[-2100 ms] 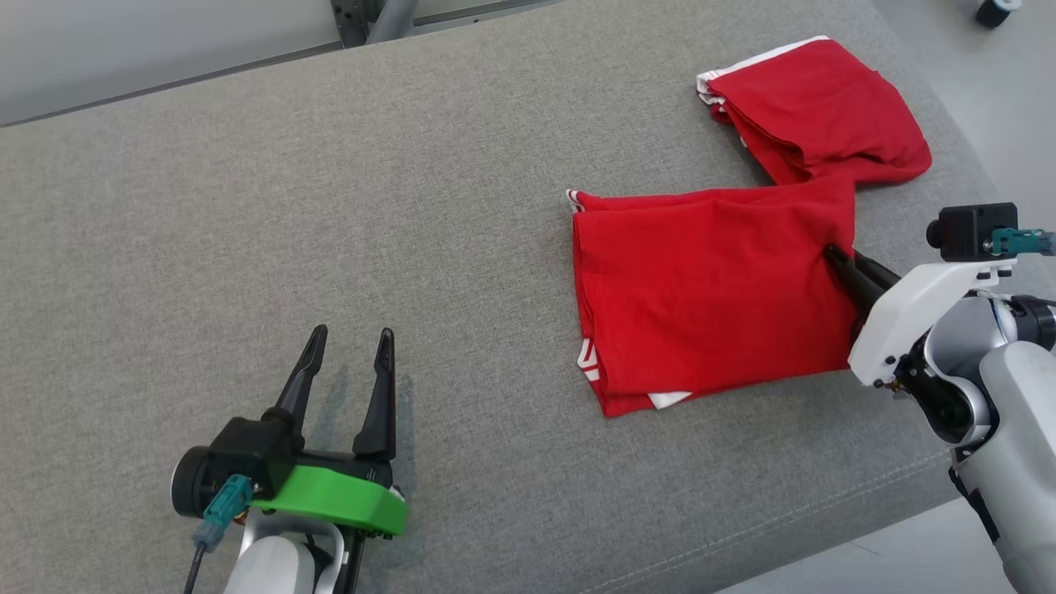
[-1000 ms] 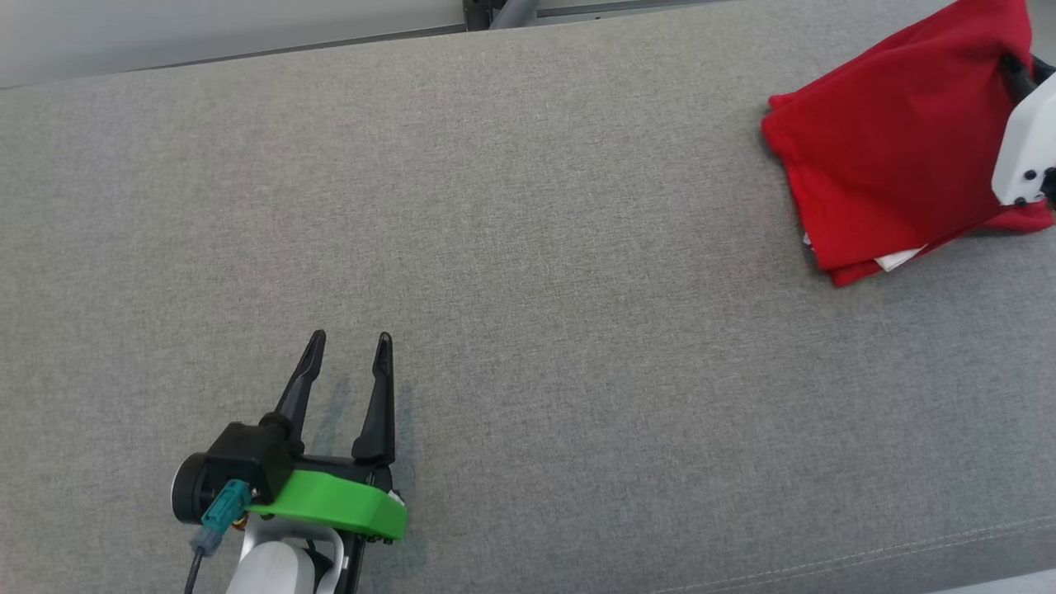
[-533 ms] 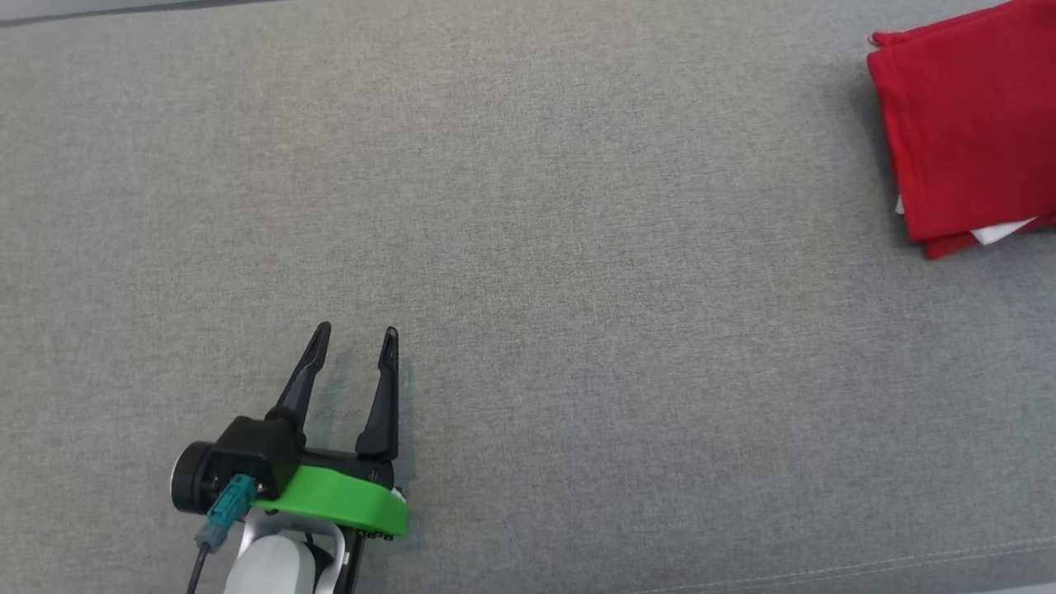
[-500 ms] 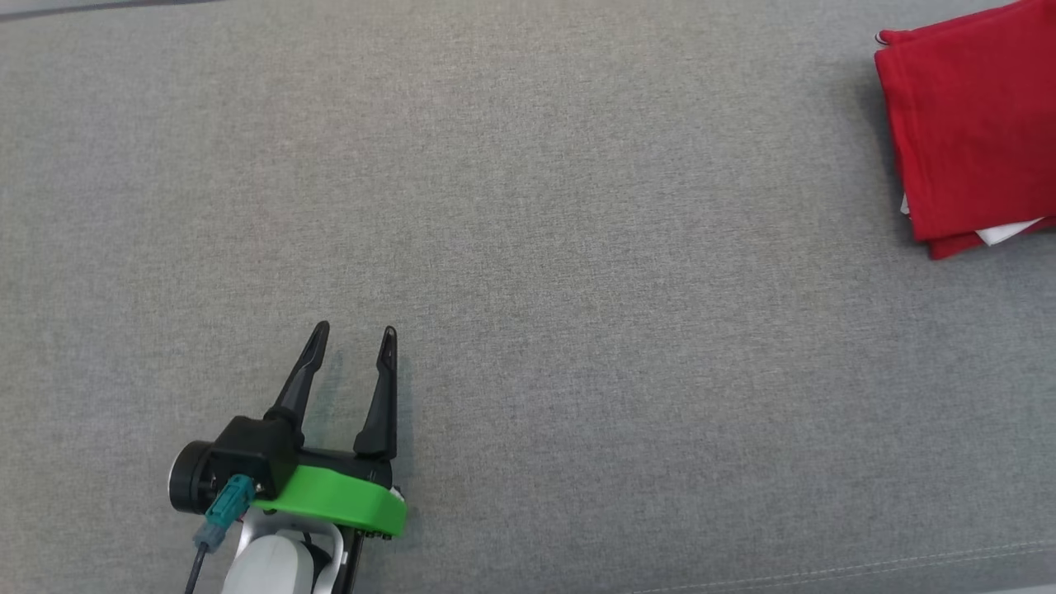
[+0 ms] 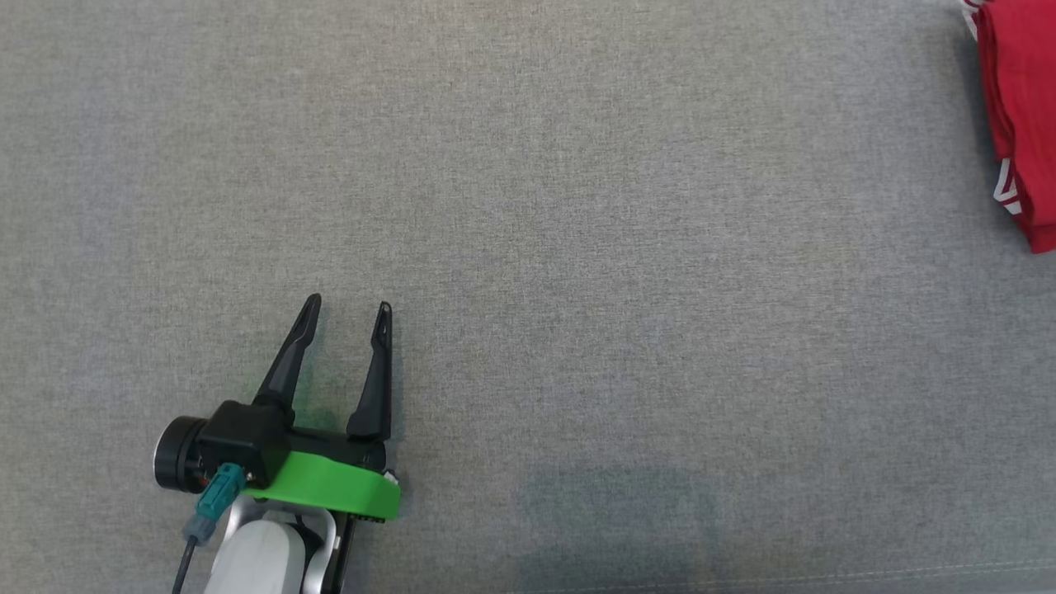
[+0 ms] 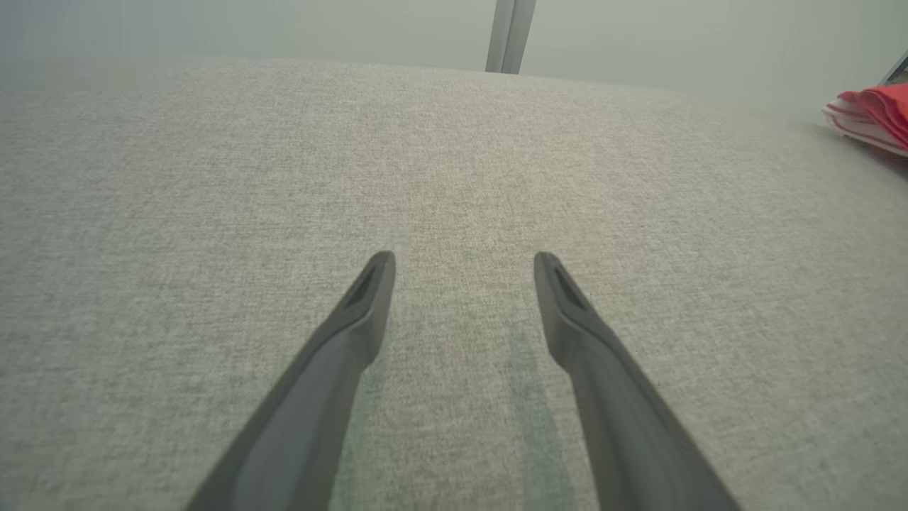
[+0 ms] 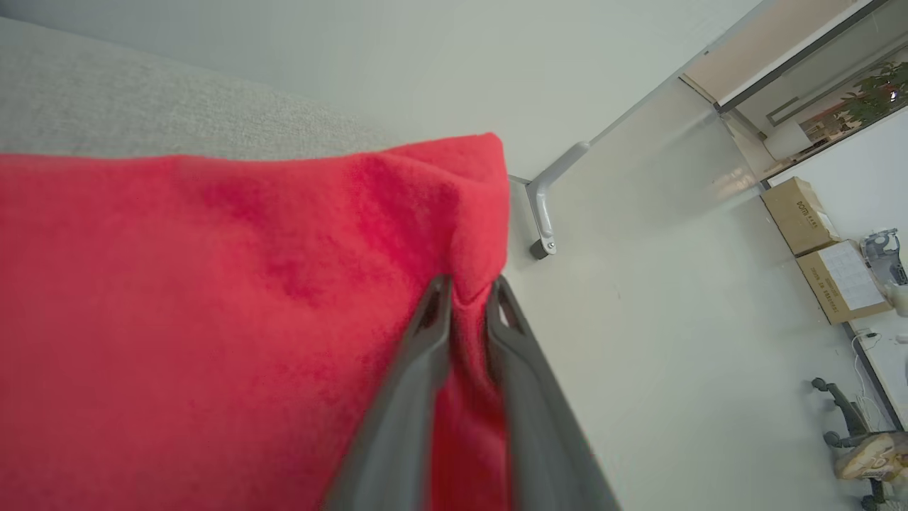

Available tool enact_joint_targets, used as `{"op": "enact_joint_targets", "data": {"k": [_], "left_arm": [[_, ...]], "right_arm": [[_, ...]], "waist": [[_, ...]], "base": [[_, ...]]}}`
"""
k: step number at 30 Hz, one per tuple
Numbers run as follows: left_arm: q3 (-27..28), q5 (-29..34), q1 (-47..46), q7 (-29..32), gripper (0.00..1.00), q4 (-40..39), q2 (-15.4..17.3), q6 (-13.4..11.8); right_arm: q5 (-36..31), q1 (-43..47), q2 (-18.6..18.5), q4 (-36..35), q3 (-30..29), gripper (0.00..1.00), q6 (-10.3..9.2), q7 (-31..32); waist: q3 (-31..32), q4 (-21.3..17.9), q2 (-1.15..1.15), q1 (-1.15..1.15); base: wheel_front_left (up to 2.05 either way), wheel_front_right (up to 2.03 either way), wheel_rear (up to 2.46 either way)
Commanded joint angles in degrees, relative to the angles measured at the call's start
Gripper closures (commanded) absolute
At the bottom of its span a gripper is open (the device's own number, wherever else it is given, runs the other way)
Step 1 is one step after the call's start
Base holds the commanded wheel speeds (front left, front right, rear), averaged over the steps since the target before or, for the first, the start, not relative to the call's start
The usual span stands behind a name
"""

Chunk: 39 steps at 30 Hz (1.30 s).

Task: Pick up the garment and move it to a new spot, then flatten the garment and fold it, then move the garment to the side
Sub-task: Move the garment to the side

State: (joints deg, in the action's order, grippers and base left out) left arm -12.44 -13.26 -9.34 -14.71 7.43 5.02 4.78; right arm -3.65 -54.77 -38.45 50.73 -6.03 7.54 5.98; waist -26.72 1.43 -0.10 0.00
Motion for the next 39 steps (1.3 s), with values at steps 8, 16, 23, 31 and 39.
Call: {"op": "enact_joint_targets", "data": {"k": [8,16,23,31,39], "left_arm": [[-0.3,0.4,-1.1,0.3,0.00,-0.7,0.8,-0.7],[-0.6,-0.1,-1.2,0.2,0.00,-0.2,1.0,-0.8],[-0.3,-1.1,-1.0,0.0,0.00,-0.1,0.6,-1.4],[1.1,-3.2,0.4,-0.3,0.00,1.4,-0.1,-2.4],[1.5,-3.5,0.4,-0.5,0.00,3.7,-0.8,-3.3]], "right_arm": [[-7.5,-1.8,2.8,2.4,-5.6,0.00,-0.11,-3.7],[-10.0,-3.1,6.5,2.0,-6.5,0.00,-0.11,-8.4],[-9.2,-2.9,9.5,1.7,-4.3,0.00,-0.11,-12.9],[-3.3,0.7,14.7,1.7,1.1,0.00,-0.11,-18.0],[4.4,7.4,19.5,-2.1,5.4,0.00,-0.11,-20.2]], "waist": [[-1.8,0.5,0.10,0.00],[0.1,-0.4,0.10,0.00],[3.8,-0.8,0.10,0.00],[11.1,-0.3,0.10,0.00],[17.7,1.0,0.10,0.00]], "base": [[0.00,0.00,0.00],[0.00,0.00,0.00],[0.00,0.00,0.00],[0.00,0.00,0.00],[0.00,0.00,0.00]]}}
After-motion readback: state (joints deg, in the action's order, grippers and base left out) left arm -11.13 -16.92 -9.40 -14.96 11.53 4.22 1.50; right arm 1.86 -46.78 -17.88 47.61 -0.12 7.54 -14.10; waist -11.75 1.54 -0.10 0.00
